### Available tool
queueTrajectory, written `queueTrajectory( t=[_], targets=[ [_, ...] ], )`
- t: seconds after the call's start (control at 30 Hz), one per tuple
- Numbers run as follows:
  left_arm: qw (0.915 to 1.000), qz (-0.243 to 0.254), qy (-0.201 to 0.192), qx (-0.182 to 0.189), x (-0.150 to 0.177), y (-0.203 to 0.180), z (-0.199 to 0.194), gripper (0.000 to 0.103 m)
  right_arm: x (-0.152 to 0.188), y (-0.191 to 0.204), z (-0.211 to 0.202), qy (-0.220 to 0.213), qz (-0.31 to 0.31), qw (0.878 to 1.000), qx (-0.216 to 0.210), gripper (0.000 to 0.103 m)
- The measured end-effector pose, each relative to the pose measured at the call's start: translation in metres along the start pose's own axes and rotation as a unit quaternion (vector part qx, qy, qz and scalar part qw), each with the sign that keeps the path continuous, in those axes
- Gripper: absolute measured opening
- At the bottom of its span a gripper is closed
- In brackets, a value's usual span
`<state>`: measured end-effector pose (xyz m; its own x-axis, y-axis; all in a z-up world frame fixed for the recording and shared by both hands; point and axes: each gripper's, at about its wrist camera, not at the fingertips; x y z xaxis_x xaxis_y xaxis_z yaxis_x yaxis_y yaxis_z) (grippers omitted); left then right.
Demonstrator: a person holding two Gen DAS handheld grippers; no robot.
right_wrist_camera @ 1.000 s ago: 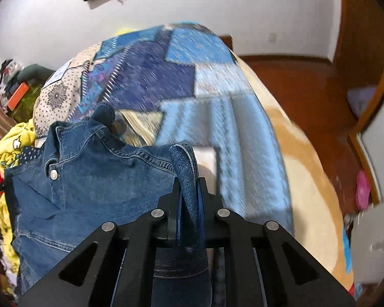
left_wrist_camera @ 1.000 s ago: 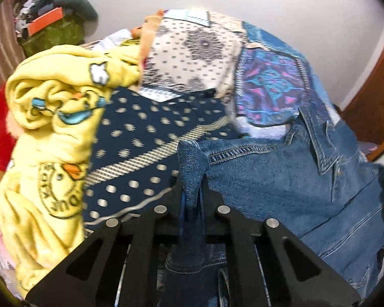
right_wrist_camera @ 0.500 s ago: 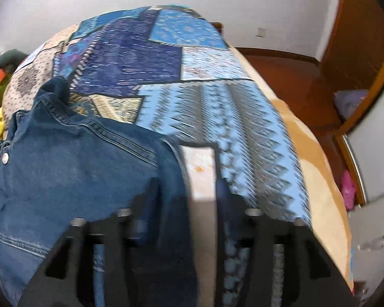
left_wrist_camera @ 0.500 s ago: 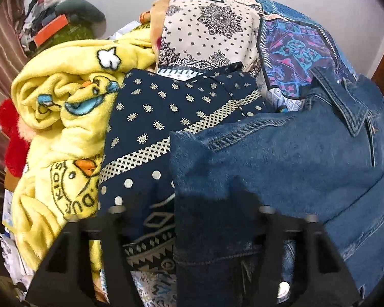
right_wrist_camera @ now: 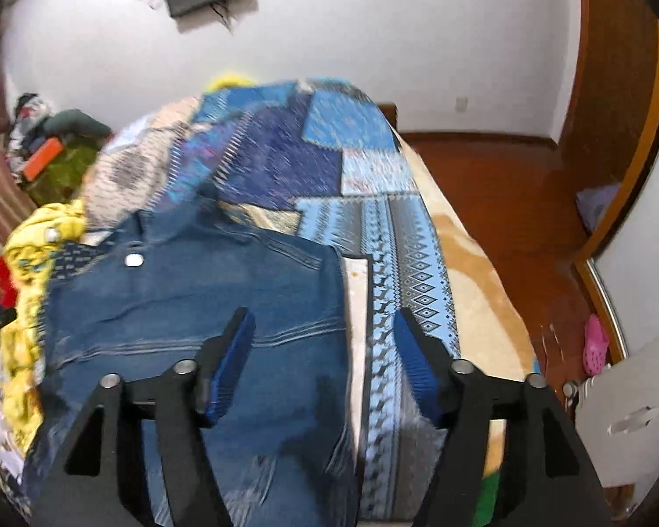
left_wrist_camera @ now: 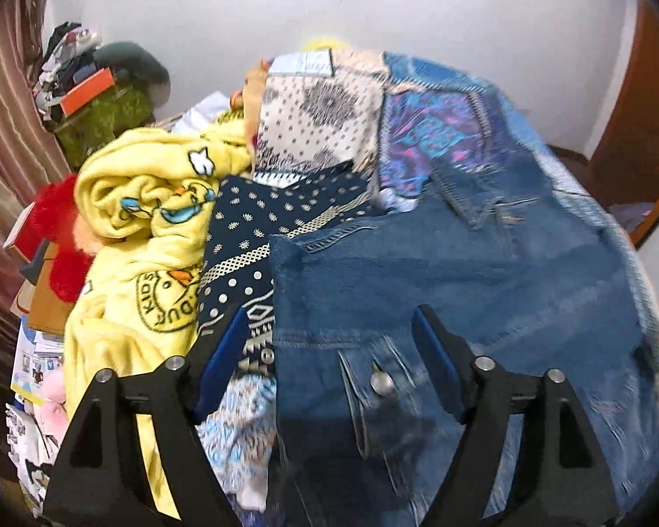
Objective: Fold large clothes
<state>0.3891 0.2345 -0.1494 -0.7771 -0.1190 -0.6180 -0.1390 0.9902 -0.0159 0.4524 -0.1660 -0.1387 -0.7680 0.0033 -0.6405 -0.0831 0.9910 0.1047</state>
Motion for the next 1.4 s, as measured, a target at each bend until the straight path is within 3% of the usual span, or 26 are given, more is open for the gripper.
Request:
queueTrajectory(
  t=[0.27, 0.43, 0.63, 0.93, 1.23, 1.33, 1.4],
  targets=[
    [0.9994, 0.002, -0.03, 0.017, 0.049, -0.002, -0.071, 0.093, 0.034, 0.021, -0.054, -0.035, -0.044, 0.998, -0.001, 0.069],
    [0.9993, -0.023, -0.006, 0.03, 0.098, 0.008, -0.081, 0.095, 0.072, 0.025, -0.064, -0.022, -0.057, 0.998, -0.002, 0.07],
    [0.9961, -0.063, 0.046, 0.041, 0.164, 0.018, -0.073, 0.095, 0.116, 0.011, -0.068, 0.011, -0.02, 1.0, 0.002, 0.07],
    [0.9771, -0.152, 0.124, 0.084, 0.238, 0.025, -0.054, 0.095, 0.179, -0.003, -0.054, 0.086, 0.033, 0.996, -0.013, 0.07],
    [0.9657, -0.191, 0.132, 0.116, 0.266, 0.02, -0.058, 0.095, 0.2, -0.013, -0.062, 0.088, 0.101, 0.99, -0.048, 0.07],
    [0.9657, -0.193, 0.12, 0.126, 0.268, 0.018, -0.06, 0.091, 0.204, -0.007, -0.066, 0.082, 0.092, 0.991, -0.061, 0.07],
    [0.9633, -0.2, 0.114, 0.138, 0.268, 0.018, -0.06, 0.075, 0.206, -0.003, -0.066, 0.078, 0.087, 0.991, -0.066, 0.068]
  ],
)
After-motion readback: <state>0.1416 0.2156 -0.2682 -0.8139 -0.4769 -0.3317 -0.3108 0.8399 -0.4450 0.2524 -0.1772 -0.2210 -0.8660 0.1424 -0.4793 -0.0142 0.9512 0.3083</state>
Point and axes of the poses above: each gripper's, at about its wrist camera, not at the fingertips, and z roughly the way its jaws point, y to its left, x to its underside, and after that the axes turned 2 degrees about x, right-handed
